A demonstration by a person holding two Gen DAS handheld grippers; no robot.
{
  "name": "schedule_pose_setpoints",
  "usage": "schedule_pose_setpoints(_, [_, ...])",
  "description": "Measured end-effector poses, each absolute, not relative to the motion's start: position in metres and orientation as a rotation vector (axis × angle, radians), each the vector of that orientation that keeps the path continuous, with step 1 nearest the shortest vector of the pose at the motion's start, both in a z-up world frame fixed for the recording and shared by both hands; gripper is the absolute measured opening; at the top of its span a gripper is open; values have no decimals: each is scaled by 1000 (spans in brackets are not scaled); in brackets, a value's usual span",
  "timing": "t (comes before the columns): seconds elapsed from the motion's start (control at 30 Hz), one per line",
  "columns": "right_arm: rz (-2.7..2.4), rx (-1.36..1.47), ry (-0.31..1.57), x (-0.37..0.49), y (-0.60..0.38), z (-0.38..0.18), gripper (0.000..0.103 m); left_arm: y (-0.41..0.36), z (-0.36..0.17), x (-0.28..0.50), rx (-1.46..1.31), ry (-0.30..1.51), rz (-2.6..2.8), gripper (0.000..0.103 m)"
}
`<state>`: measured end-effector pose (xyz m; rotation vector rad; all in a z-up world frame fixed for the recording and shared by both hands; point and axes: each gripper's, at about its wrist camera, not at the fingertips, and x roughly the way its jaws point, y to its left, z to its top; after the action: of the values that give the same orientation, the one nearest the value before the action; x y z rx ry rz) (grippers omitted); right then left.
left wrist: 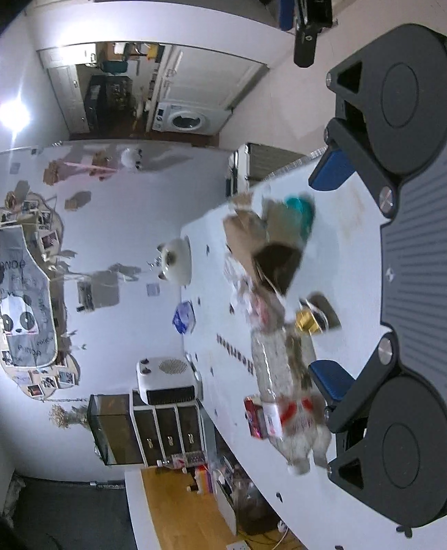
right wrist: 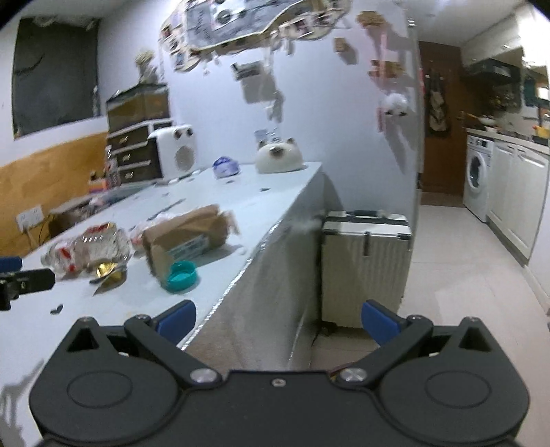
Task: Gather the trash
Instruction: 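Move both tools back from the wastebasket toward the table, then close the right tool on the teal bottle cap while the left tool grasps the gold capsule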
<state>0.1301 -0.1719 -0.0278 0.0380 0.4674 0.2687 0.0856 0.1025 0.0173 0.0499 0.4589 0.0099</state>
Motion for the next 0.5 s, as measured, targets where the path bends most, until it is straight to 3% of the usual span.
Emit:
schedule_pose_setpoints(0.27, [404, -93, 348, 137, -114, -45, 103, 139, -4, 98, 40, 504, 14, 103])
schedule_pose_setpoints(0.5, [541, -188, 370, 178, -73, -58, 103, 146, -14, 111, 30, 517, -24, 103])
